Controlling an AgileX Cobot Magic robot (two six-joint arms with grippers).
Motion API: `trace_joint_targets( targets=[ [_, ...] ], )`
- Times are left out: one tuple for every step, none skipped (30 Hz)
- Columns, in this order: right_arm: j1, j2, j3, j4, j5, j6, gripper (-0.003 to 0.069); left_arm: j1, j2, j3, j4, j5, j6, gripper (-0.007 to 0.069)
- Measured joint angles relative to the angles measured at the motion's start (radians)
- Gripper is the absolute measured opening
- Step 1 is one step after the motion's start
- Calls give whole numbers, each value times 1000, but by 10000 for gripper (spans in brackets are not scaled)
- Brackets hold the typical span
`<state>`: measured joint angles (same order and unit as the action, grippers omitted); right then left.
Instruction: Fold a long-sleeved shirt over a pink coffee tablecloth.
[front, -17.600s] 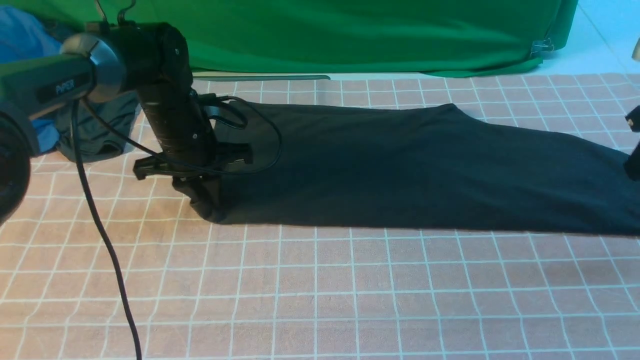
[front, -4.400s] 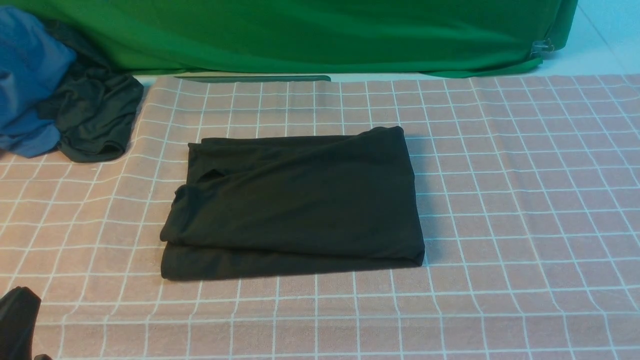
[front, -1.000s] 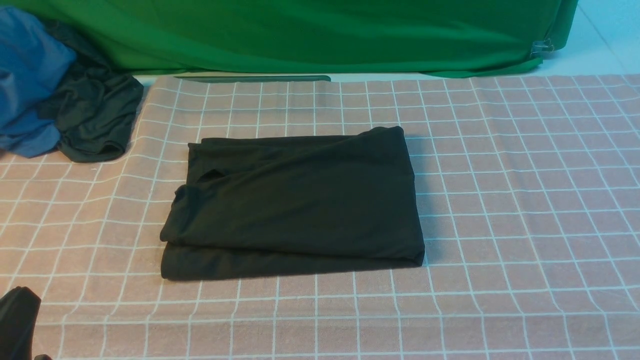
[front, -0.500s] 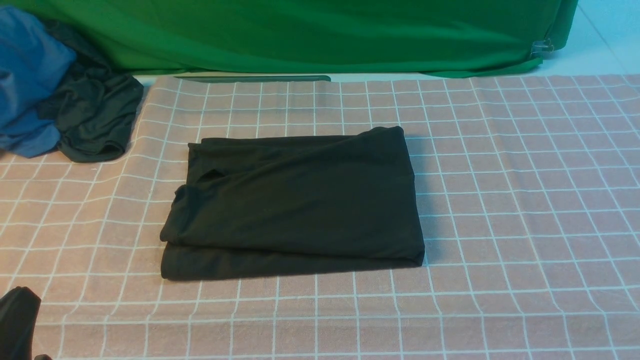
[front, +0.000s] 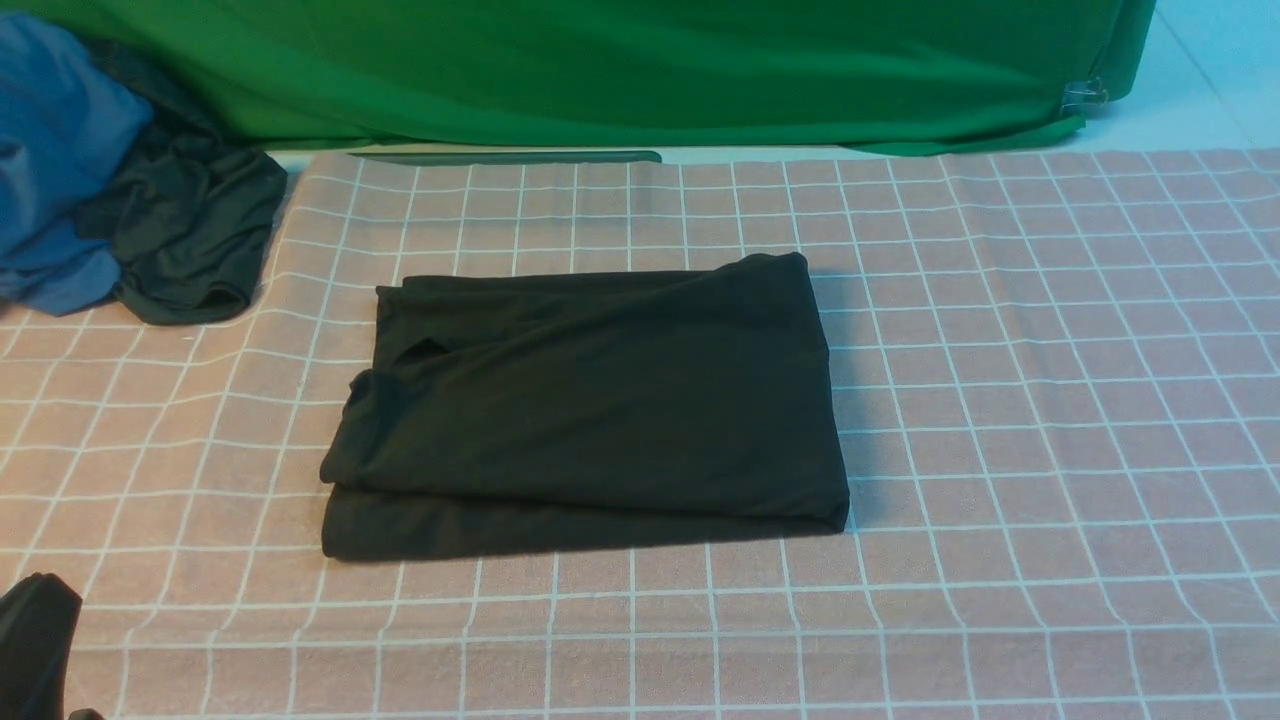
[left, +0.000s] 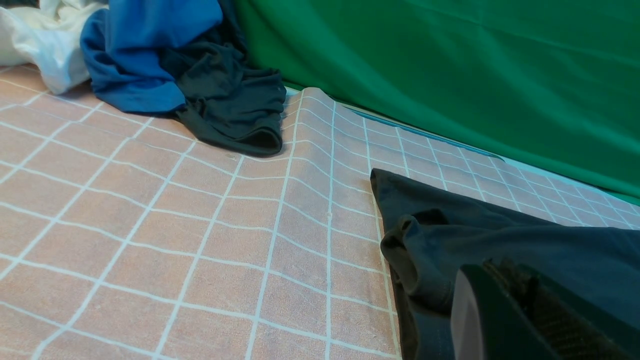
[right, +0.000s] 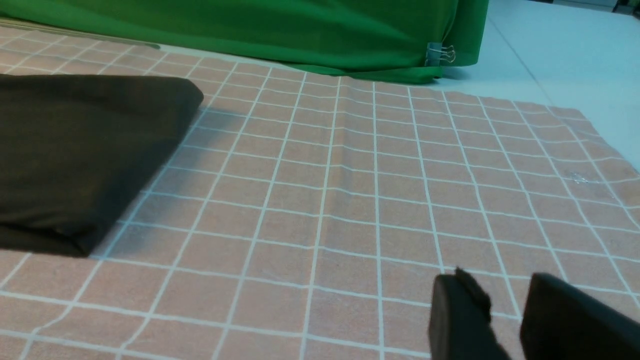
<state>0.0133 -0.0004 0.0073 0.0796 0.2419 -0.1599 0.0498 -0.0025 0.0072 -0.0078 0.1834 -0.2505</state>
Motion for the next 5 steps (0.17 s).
trace_joint_targets(
  targets=[
    [0,0,0,0,0,0,239,0,0,0,0,0,0,13],
    [0,0,0,0,0,0,239,0,0,0,0,0,0,13],
    [0,0,0,0,0,0,239,0,0,0,0,0,0,13],
    [0,0,0,0,0,0,239,0,0,0,0,0,0,13],
    [0,0,0,0,0,0,239,0,0,0,0,0,0,13]
  ],
)
